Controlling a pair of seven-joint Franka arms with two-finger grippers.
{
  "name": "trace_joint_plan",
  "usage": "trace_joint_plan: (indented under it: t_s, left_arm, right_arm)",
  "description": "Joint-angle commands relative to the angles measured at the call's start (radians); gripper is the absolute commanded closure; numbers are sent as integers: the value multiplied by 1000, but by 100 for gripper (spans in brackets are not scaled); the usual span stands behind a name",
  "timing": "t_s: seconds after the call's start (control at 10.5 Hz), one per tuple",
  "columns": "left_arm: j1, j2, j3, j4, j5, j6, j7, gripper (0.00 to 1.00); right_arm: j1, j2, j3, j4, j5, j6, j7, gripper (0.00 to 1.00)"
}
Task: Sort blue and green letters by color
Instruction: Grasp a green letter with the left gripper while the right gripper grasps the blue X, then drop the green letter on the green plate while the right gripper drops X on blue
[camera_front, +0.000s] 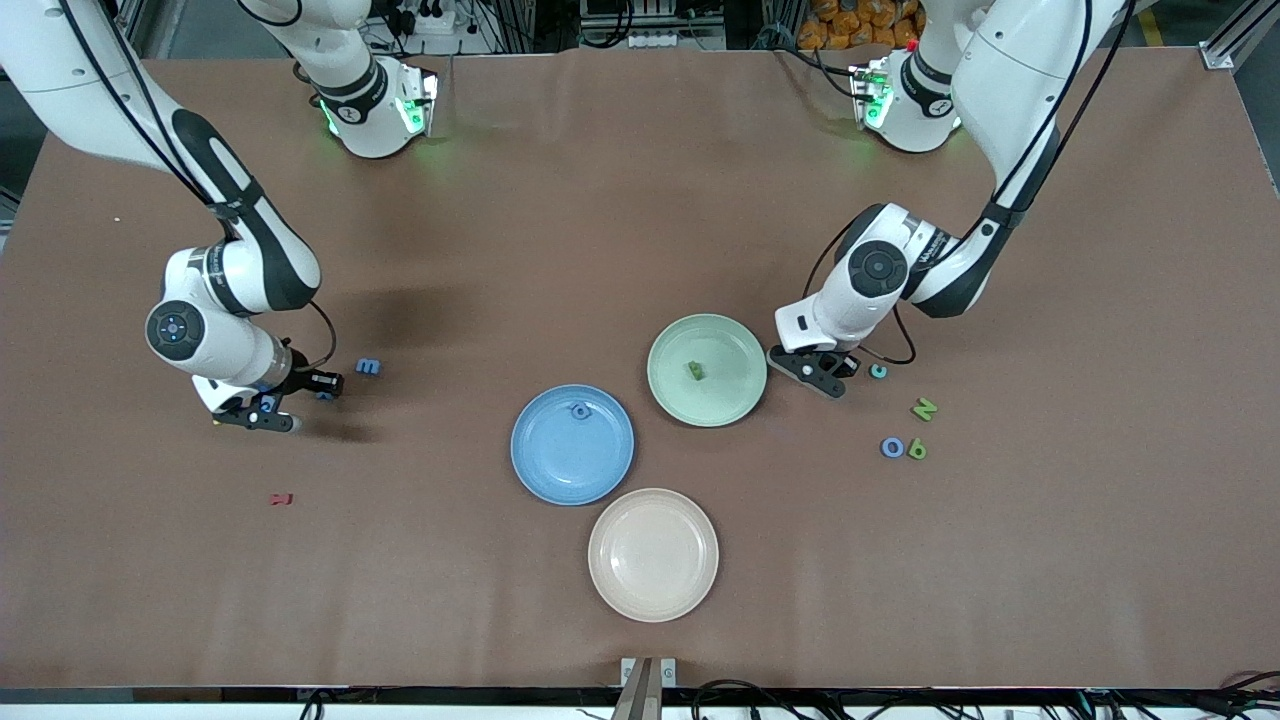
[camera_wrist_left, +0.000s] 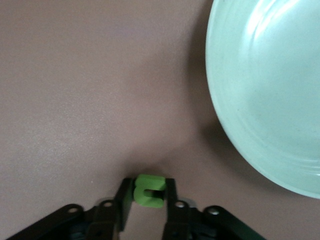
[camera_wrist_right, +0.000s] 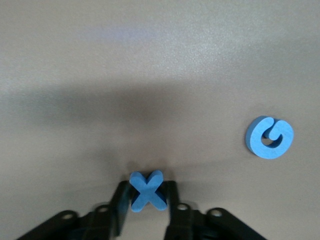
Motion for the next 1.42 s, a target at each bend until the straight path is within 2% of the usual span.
trace_joint_plan:
  t_s: [0.0, 0.19, 0.38, 0.47, 0.57, 0.76, 0.85, 0.95, 1.04, 1.23, 1.33]
  left_arm:
    - [10, -10, -5, 13, 15, 14, -9, 100]
    - [55, -113, -10, 42, -15, -70, -16, 100]
    - [55, -161, -28, 123, -40, -199, -53, 100]
    - [43, -156, -30, 146, -42, -222, -102, 100]
    - [17, -137, -58, 148, -49, -223, -240, 100]
    - [-64, -77, -71, 216, -48, -223, -457, 100]
    - [-97, -46, -69, 261, -48, -224, -505, 87]
    - [-105, -29, -71, 278, -43, -223, -547, 51]
    - [-112, -23, -71, 284, -39, -223, -558, 1]
    - [-100, -24, -69, 280, -37, -226, -553, 0]
    - [-94, -27, -69, 274, -35, -227, -550, 0]
  right_arm:
    - [-27, -15, 18, -10, 11, 7, 17, 100]
    - [-21, -16, 67, 50, 108, -42, 15, 100]
    - [-20, -16, 133, 120, 191, -108, 20, 100]
    - [-17, -16, 164, 137, 234, -110, 21, 100]
    - [-11, -15, 187, 144, 272, -109, 20, 100]
    - [35, -13, 242, 177, 428, -99, 21, 100]
    - [76, -15, 241, 199, 494, -107, 21, 100]
    - [104, -13, 242, 200, 522, -101, 21, 100]
    - [158, -13, 242, 206, 559, -95, 21, 100]
    - [242, -22, 242, 208, 626, -96, 41, 100]
    - [255, -12, 242, 211, 628, -86, 64, 100]
